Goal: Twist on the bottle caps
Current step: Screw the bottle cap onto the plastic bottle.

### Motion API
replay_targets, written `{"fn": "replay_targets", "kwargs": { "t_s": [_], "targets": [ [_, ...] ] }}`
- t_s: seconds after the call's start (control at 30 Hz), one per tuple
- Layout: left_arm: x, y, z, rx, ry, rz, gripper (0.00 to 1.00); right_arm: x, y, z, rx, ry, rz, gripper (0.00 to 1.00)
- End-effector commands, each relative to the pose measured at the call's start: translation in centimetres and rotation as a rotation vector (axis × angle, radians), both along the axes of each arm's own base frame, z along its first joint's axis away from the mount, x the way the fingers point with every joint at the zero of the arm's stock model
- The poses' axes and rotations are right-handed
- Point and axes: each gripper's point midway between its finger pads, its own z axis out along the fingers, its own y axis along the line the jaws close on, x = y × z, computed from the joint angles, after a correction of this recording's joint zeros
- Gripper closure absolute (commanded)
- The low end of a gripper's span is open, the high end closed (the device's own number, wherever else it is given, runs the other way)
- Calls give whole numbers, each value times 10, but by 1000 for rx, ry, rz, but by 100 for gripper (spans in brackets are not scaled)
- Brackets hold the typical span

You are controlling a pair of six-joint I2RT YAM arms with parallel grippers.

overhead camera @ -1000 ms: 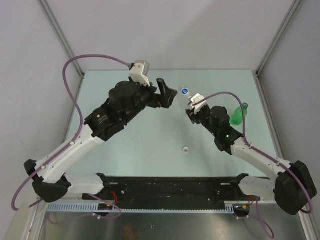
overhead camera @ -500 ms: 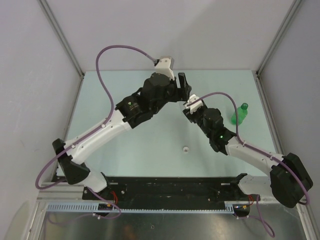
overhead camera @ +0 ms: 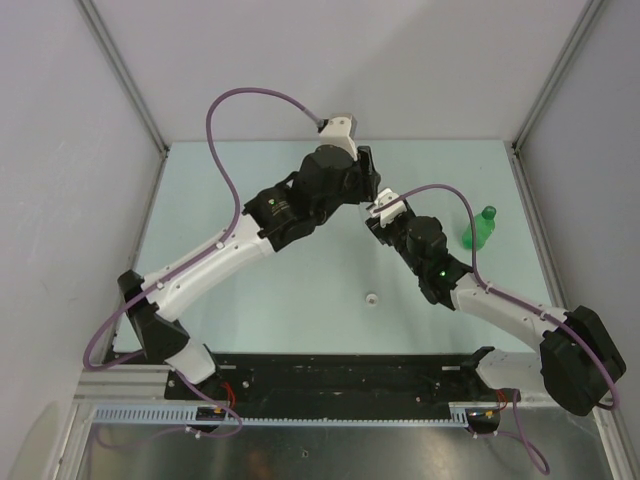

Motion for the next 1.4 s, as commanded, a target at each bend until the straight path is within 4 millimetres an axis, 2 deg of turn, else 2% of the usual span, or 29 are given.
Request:
{"fn": "replay_targets", "kwargs": {
  "t_s": [0.0, 0.3, 0.6, 0.73, 0.83, 0.9, 1.03, 1.2, 1.37],
  "targets": [
    [4, 4, 16, -35, -17, 51, 44, 2, -1, 15, 28, -51, -17, 100],
    [2, 0, 6, -20, 10, 34, 55, 1, -2, 16, 29, -50, -20, 100],
    [0, -5, 0, -5, 22, 4, 76, -1, 1, 16, 36, -46, -2, 100],
    [-5, -7, -7, 16, 32, -30, 85, -9, 10, 24, 75, -40, 81, 100],
    [-11, -8, -18, 88, 16, -103, 95, -22, 20, 32, 124, -17, 219, 100],
    [-16, -11, -25, 139, 0, -176, 99, -34, 26, 38, 148, 1, 341, 100],
    [-31, -17, -44, 219, -8, -314, 100, -61, 34, 44, 155, 19, 540, 100],
    [-62, -29, -63, 266, -15, -559, 100, -80, 34, 52, 158, 14, 656, 100],
    [-83, -33, -76, 305, -49, -727, 100, -101, 35, 59, 153, -1, 769, 100]
  ]
}}
